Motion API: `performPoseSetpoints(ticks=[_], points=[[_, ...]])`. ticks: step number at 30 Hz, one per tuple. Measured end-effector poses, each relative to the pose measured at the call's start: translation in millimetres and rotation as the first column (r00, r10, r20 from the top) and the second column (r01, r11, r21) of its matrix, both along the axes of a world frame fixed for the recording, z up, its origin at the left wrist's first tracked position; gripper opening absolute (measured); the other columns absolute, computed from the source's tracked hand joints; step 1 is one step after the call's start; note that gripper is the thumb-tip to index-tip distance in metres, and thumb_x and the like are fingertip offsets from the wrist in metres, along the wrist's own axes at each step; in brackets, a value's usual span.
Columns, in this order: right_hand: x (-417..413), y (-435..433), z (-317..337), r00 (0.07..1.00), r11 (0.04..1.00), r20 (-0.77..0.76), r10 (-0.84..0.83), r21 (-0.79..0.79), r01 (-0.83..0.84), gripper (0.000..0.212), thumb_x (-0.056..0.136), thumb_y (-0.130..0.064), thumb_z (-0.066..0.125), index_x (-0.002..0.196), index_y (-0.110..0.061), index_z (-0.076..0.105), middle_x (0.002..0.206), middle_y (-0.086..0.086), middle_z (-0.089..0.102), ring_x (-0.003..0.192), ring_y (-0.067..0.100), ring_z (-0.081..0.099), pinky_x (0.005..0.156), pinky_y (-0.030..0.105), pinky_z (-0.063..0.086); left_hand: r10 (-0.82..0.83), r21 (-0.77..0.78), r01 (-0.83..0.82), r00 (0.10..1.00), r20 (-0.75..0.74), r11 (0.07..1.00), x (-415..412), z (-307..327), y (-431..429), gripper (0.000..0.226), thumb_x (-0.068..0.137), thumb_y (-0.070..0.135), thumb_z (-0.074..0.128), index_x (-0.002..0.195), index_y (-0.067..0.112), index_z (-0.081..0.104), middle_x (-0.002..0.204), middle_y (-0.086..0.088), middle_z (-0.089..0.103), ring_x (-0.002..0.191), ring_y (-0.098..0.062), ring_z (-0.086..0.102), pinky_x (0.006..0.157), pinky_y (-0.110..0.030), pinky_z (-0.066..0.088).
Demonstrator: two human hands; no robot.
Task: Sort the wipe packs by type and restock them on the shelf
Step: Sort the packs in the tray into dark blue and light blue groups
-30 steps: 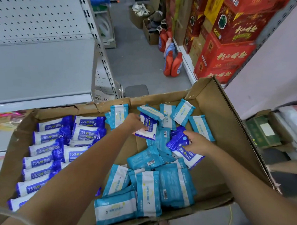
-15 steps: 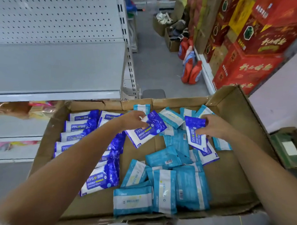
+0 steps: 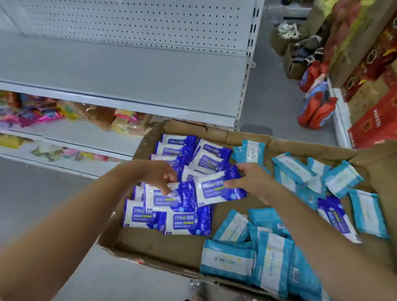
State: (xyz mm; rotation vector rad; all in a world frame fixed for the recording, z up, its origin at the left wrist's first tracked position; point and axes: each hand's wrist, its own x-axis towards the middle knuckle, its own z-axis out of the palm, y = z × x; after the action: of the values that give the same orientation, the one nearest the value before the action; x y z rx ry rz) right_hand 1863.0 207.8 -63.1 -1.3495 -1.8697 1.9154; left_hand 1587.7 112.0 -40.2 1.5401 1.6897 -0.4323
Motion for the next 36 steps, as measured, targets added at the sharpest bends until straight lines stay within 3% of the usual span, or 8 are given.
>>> performPoseSetpoints(ticks=[6,13,17,20,25,28,31,36], points=[[-68.0,-92.9,-58.2,0.883,0.910,0.344,0.318,0.150,-0.386,0.042,0.075,-0.024,0.082,0.110,-0.021,0.059,0.108,0.003,0.067,0.092,0.019,0.063,0.074,0.030,0.050,-0.008,-0.129,0.000,0.998,-0.066,0.992,-38.2,-38.8,-64.0,0.037,0.079,0.021,0.083,0.114,0.016,0.070,0.095,0.008,0.063,0.092,-0.013,0.059,0.073,-0.021,0.043],[-68.5,-103.2,-51.5,0.604,0.509,0.743,0.290,0.414,-0.754,0.041,0.085,-0.045,0.068,0.116,-0.020,0.058,0.116,0.004,0.057,0.109,0.027,0.056,0.083,0.037,0.047,-0.193,0.061,0.209,0.961,-0.199,0.976,-24.7,-57.0,-71.1,0.043,0.078,0.041,0.080,0.116,0.032,0.062,0.109,0.012,0.060,0.097,-0.008,0.055,0.078,-0.025,0.044],[-37.5,-63.6,-38.3,0.716,0.697,0.659,0.229,0.403,-0.594,0.042,0.087,-0.060,0.060,0.103,-0.021,0.066,0.106,0.000,0.062,0.100,0.021,0.060,0.076,0.031,0.047,-0.090,0.201,0.096,0.995,-0.040,0.975,11.5,-48.1,-21.4,0.027,0.083,0.043,0.076,0.107,0.033,0.067,0.092,0.018,0.064,0.083,-0.003,0.060,0.072,-0.024,0.049],[29.6,-16.4,-36.0,0.822,0.857,0.567,-0.044,0.444,-0.260,0.029,0.094,-0.046,0.054,0.094,-0.022,0.070,0.096,0.000,0.069,0.093,0.021,0.064,0.070,0.030,0.048,-0.143,0.288,0.129,0.989,0.026,0.949,61.2,-56.0,23.0,0.017,0.089,0.038,0.070,0.104,0.030,0.071,0.086,0.018,0.063,0.082,-0.004,0.060,0.071,-0.024,0.045],[179.2,34.3,-58.2,0.678,0.876,0.622,-0.392,0.477,0.069,0.013,0.094,-0.027,0.053,0.094,-0.019,0.064,0.100,0.011,0.069,0.091,0.031,0.062,0.064,0.032,0.041,-0.262,0.327,0.217,0.960,0.102,0.920,169.2,-80.0,76.7,0.018,0.095,0.028,0.060,0.101,0.014,0.070,0.099,-0.001,0.072,0.093,-0.019,0.066,0.073,-0.027,0.045],[239.8,40.5,-85.4,0.630,0.897,0.674,-0.385,0.434,0.084,0.038,0.090,-0.029,0.064,0.121,-0.009,0.059,0.107,0.019,0.067,0.104,0.038,0.062,0.080,0.039,0.048,-0.359,0.326,0.295,0.920,0.155,0.898,232.5,-89.2,106.2,0.024,0.099,0.033,0.054,0.112,0.023,0.071,0.113,0.000,0.070,0.104,-0.019,0.064,0.084,-0.028,0.046],[261.6,38.4,-98.7,0.606,0.889,0.682,-0.409,0.449,0.095,0.039,0.088,-0.028,0.069,0.119,-0.007,0.059,0.113,0.021,0.062,0.111,0.038,0.057,0.088,0.039,0.046,-0.430,0.322,0.384,0.899,0.082,0.865,281.3,-89.8,129.7,0.028,0.098,0.033,0.043,0.103,0.025,0.069,0.109,-0.003,0.068,0.105,-0.025,0.061,0.088,-0.040,0.051],[266.7,51.9,-99.3,0.691,0.937,0.646,-0.324,0.321,0.140,0.050,0.078,-0.023,0.081,0.120,-0.011,0.057,0.118,0.012,0.064,0.110,0.031,0.061,0.081,0.033,0.047,-0.236,0.258,0.238,0.971,-0.039,0.936,277.5,-101.6,137.3,0.022,0.091,0.022,0.055,0.107,0.014,0.066,0.112,-0.008,0.068,0.108,-0.029,0.063,0.089,-0.038,0.053]])
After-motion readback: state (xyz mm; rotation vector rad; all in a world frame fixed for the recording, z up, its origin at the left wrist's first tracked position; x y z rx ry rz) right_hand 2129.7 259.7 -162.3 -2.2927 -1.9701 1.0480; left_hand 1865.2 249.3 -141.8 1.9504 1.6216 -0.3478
